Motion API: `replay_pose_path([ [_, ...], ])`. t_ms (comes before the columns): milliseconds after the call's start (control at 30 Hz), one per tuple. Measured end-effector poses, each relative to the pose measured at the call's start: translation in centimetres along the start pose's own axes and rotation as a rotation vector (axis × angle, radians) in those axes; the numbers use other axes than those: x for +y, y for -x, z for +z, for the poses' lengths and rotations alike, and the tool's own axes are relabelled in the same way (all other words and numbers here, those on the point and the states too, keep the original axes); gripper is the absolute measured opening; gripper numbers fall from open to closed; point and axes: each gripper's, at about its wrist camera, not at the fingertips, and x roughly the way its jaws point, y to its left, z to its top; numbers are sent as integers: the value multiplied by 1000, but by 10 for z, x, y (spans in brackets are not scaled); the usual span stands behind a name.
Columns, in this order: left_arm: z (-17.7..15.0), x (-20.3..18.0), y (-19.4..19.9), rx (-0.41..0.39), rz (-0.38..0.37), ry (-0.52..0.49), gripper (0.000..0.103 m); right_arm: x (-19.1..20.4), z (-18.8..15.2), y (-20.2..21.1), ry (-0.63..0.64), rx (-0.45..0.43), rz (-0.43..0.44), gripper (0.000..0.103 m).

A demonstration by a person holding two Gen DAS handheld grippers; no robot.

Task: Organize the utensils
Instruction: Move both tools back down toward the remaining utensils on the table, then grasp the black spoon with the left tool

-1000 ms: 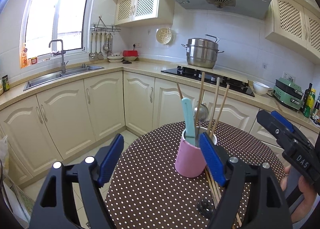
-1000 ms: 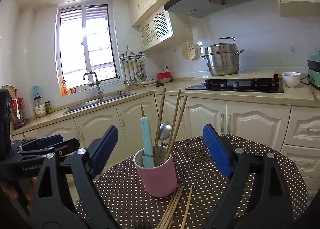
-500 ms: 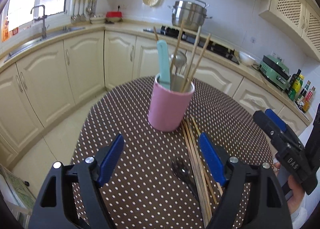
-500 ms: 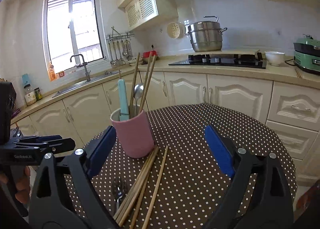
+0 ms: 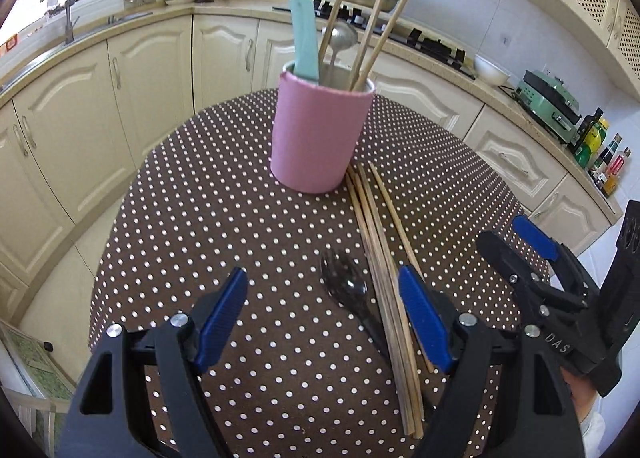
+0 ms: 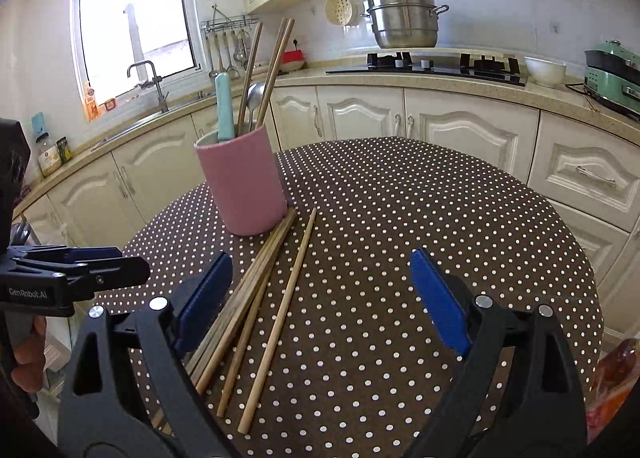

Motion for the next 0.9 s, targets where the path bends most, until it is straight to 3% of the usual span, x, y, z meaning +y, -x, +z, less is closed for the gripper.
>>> replay_pose_path([
  [433, -15, 7, -31, 89, -29, 41, 76, -3, 1, -3, -15, 23, -31, 89],
  [900, -20, 9, -45, 108, -35, 51, 76, -4, 1, -7, -20, 30, -58, 89],
])
